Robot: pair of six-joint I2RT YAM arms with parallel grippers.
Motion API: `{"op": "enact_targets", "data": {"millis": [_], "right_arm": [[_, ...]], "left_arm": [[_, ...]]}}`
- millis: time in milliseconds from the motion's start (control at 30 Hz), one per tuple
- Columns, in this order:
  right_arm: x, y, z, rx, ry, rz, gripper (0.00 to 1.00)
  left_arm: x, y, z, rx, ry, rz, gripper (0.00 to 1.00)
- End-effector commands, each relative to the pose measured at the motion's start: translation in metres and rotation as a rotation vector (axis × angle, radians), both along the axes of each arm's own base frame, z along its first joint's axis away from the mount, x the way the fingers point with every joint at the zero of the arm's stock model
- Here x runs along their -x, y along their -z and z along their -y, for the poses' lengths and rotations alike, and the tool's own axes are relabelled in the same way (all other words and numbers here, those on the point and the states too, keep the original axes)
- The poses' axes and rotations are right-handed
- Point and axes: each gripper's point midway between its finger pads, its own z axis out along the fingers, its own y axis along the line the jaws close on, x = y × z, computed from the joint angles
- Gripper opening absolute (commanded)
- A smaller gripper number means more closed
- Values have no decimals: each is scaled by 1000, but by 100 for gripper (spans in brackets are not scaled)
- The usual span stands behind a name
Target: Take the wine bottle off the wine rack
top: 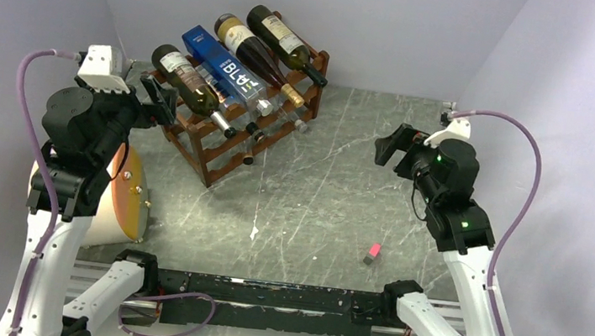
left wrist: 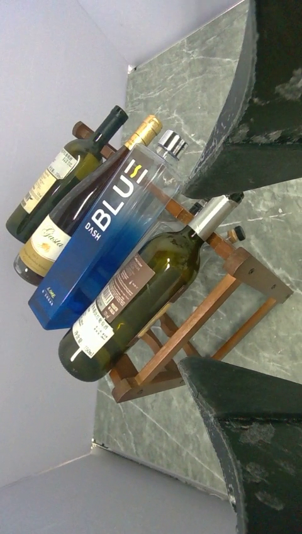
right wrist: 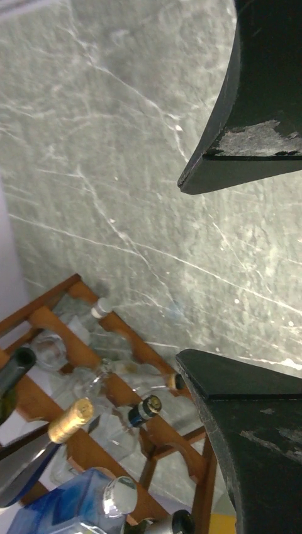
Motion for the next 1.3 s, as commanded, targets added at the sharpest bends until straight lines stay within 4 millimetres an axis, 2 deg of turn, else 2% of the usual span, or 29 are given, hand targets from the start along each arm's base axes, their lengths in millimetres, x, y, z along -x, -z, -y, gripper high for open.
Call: {"op": "enact_targets", "data": {"millis": [0, 67, 233, 300, 400, 533, 667, 833, 967, 1133, 1267], "right_arm": [[3, 11, -18, -101, -43, -39, 100], [4, 8, -28, -122, -100, -13, 100], [6, 19, -50, -211, -187, -4, 100], [6, 25, -68, -228, -282, -43, 100], [0, 38, -86, -259, -354, -118, 100], [-1, 46, -96, -289, -389, -146, 100], [2, 50, -96, -296, -392, -148, 100], [8, 46, -86, -255, -359, -144, 100], [13, 45, -74, -210, -312, -134, 100], [21, 48, -58, -160, -257, -122, 100], [26, 46, -52, -148, -241, -106, 100]], "left_arm": [[5, 2, 3, 36, 20, -17, 98], [8, 7, 2, 38, 18, -33, 98], [15, 22, -1, 32, 3, -76, 98], [14, 30, -2, 24, -3, -103, 98], [7, 43, -7, 22, -34, -171, 98], [-14, 63, -12, 12, -82, -319, 98], [-43, 71, -5, 36, -75, -421, 98], [-71, 56, 13, 151, -27, -371, 98], [-90, 60, 18, 218, -40, -381, 98], [-104, 56, 18, 295, -68, -360, 98], [-112, 64, 11, 338, -145, -389, 98]]}}
